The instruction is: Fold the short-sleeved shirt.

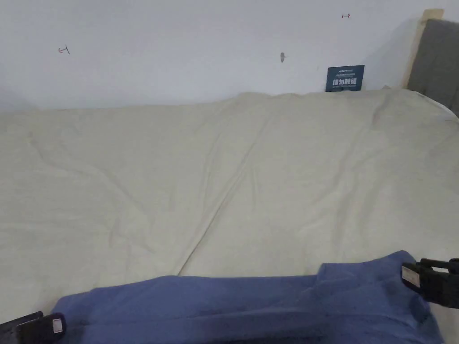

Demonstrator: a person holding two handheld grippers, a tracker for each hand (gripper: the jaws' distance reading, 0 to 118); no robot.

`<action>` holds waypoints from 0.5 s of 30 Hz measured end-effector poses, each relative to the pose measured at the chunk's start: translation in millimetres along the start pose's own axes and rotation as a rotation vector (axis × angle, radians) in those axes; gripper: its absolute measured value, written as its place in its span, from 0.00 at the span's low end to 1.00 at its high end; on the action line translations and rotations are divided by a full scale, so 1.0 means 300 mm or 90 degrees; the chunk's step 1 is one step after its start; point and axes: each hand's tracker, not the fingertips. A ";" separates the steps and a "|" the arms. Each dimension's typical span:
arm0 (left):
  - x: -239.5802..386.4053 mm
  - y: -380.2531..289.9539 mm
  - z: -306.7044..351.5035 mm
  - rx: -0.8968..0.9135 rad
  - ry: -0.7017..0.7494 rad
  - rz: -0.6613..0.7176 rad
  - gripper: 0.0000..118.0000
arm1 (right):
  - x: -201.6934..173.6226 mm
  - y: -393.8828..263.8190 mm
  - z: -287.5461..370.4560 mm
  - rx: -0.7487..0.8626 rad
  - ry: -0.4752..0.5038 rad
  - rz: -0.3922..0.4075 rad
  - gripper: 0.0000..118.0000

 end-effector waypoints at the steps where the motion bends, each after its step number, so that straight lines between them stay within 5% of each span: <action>1: -0.003 -0.006 0.012 0.002 0.000 0.008 0.98 | -0.026 0.019 0.001 0.011 0.023 -0.004 0.67; 2: -0.006 -0.013 0.025 0.007 -0.002 0.017 0.94 | -0.064 0.035 -0.003 0.014 0.036 -0.006 0.63; 5: -0.006 -0.040 0.061 0.050 -0.034 0.051 0.30 | -0.174 0.027 -0.041 0.029 0.049 0.019 0.07; 6: -0.009 -0.045 0.061 0.044 -0.035 0.052 0.07 | -0.193 0.010 -0.076 0.035 0.052 0.005 0.03; 9: -0.015 -0.076 0.048 0.031 0.008 0.036 0.00 | -0.285 -0.037 -0.155 -0.009 0.149 -0.046 0.00; 15: -0.108 -0.112 0.033 0.041 -0.032 0.115 0.00 | -0.500 -0.143 -0.303 -0.057 0.159 -0.012 0.00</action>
